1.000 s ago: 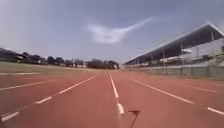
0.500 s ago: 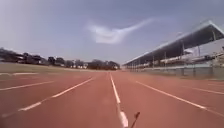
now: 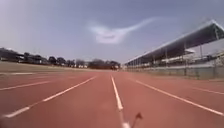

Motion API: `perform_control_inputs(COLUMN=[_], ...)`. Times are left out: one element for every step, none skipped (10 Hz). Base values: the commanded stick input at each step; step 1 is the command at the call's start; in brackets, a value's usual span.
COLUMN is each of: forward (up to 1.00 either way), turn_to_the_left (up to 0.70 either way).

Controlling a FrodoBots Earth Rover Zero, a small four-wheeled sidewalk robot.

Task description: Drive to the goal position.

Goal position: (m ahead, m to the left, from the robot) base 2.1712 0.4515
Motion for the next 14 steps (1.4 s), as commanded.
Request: perform_control_inputs(forward=[0.70,0.70,0.70,0.70,0.70,0.70,0.70,0.70,0.70,0.70,0.70,0.70,0.70,0.70], turn_to_the_left=[0.00,0.00,0.00,0.00,0.00,0.00,0.00,0.00,0.00,0.00,0.00,0.00,0.00,0.00])
